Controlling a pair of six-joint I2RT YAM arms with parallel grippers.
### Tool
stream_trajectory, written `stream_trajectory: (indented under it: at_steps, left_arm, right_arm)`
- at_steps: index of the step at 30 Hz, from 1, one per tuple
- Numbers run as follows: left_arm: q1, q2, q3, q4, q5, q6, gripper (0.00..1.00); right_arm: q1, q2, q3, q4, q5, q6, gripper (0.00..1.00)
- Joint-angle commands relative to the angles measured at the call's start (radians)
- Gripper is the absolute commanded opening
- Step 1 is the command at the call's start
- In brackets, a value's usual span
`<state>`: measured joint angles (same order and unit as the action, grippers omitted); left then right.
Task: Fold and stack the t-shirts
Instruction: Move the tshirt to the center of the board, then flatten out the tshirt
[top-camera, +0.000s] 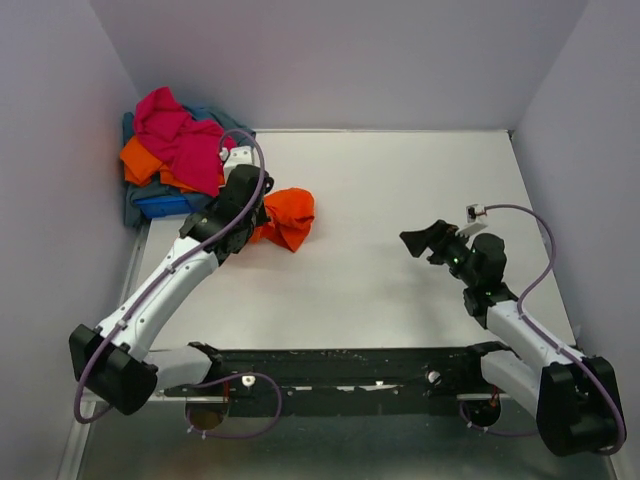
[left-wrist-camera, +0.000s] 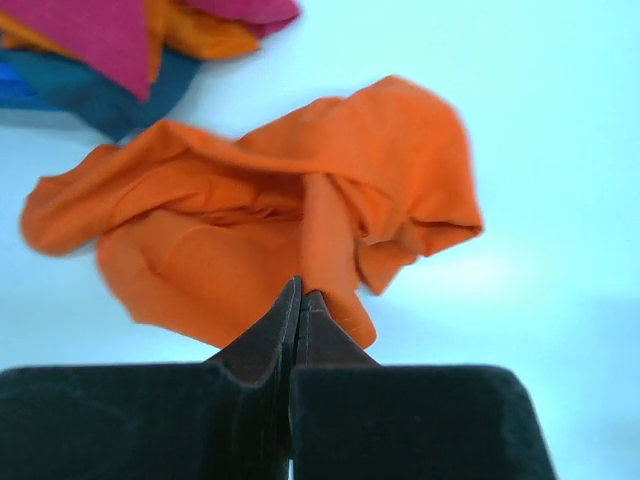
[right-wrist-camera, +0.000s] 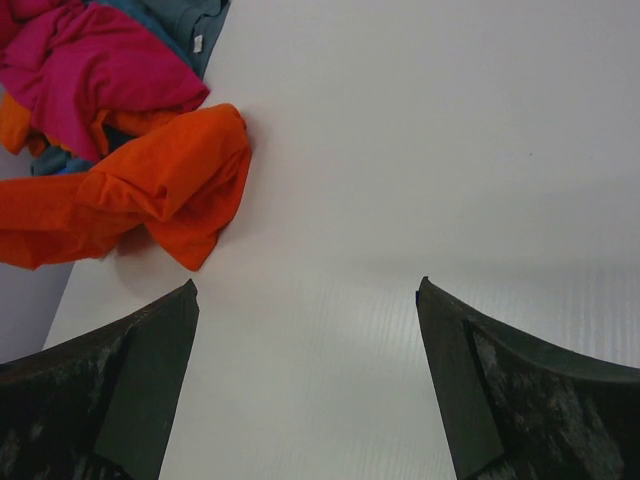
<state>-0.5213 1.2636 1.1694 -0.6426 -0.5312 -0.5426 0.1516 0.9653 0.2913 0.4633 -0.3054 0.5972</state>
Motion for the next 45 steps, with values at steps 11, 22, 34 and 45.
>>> stream_trajectory:
  at_steps: [11,22,34,45]
  left_arm:
    - [-0.298,0.309,0.792,-0.052,0.399,0.2,0.0]
    - [-0.148,-0.151,0.35,0.09,0.319,0.204,0.0]
    - [-0.092,-0.279,-0.083,0.153,0.277,0.127,0.0]
    - [-0.091,-0.32,-0.129,0.169,0.252,0.102,0.0]
  right_arm:
    - [0.003,-0.128,0.0,-0.028,0.089,-0.05,0.97]
    - [0.003,-0.145,-0.003,-0.017,0.071,-0.053,0.97]
    - [0.019,0.012,0.06,-0.025,-0.003,-0.071,0.89]
    - [0.128,0.322,0.285,-0.288,0.158,-0.088,0.78]
